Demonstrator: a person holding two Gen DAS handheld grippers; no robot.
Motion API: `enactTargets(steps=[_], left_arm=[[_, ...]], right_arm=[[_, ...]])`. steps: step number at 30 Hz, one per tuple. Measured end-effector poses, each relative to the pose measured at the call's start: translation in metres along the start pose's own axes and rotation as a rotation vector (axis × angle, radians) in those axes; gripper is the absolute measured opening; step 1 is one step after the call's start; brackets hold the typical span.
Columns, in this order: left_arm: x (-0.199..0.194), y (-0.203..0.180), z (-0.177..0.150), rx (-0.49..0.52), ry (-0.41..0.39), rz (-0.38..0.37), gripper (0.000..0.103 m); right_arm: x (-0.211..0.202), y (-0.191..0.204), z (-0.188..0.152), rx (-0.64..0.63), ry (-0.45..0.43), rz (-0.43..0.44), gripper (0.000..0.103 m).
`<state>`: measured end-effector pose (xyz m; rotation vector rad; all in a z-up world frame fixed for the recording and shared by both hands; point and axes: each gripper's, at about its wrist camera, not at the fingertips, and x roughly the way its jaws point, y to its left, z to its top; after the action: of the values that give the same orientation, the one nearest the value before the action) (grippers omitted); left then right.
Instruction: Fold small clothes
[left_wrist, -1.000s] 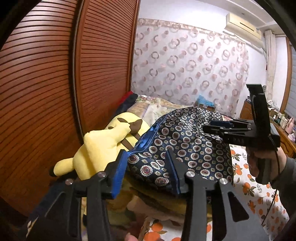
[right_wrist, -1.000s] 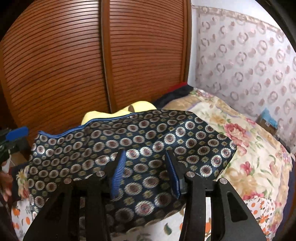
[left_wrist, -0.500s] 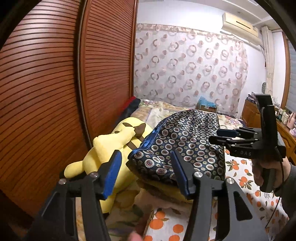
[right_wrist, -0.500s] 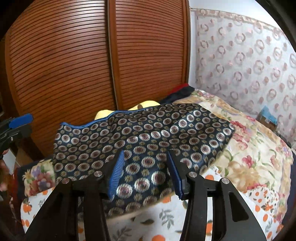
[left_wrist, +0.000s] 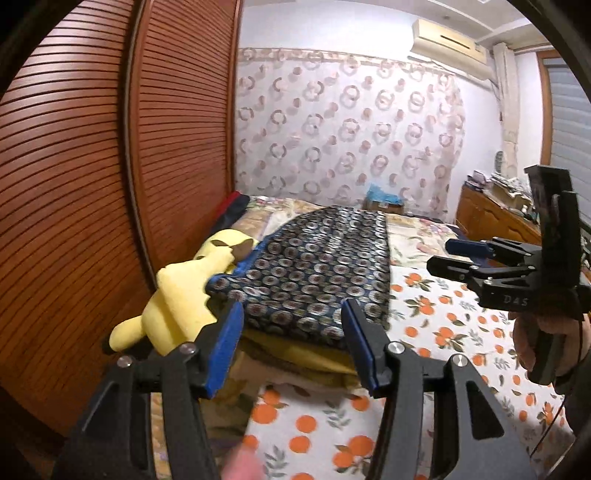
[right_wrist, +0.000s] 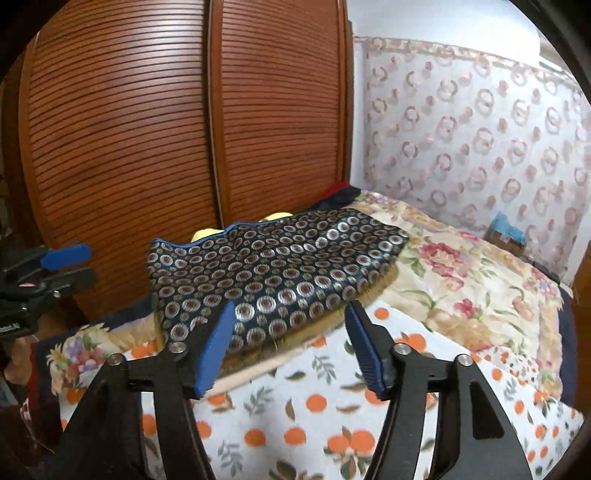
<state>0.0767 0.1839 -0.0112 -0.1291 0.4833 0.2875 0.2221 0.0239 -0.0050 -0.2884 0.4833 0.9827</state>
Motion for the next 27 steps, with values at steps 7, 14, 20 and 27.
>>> enactTargets(steps=[7,14,20,27], left_arm=[[-0.009,-0.038,-0.004,0.053,0.005,-0.071,0.055],[-0.018,-0.079,-0.007,0.091,0.006,-0.138,0.055],[-0.025,-0.113,-0.006,0.112,0.010,-0.199,0.055],[-0.039,-0.142,0.013,0.115,-0.010,-0.250,0.055]], right_arm=[[-0.051,-0.007,-0.023,0.052,-0.029,-0.063,0.079],[-0.113,-0.021,-0.056,0.138,-0.072,-0.169,0.081],[-0.165,-0.034,-0.081,0.206,-0.090,-0.268,0.082],[-0.229,-0.046,-0.094,0.280,-0.143,-0.390,0.087]])
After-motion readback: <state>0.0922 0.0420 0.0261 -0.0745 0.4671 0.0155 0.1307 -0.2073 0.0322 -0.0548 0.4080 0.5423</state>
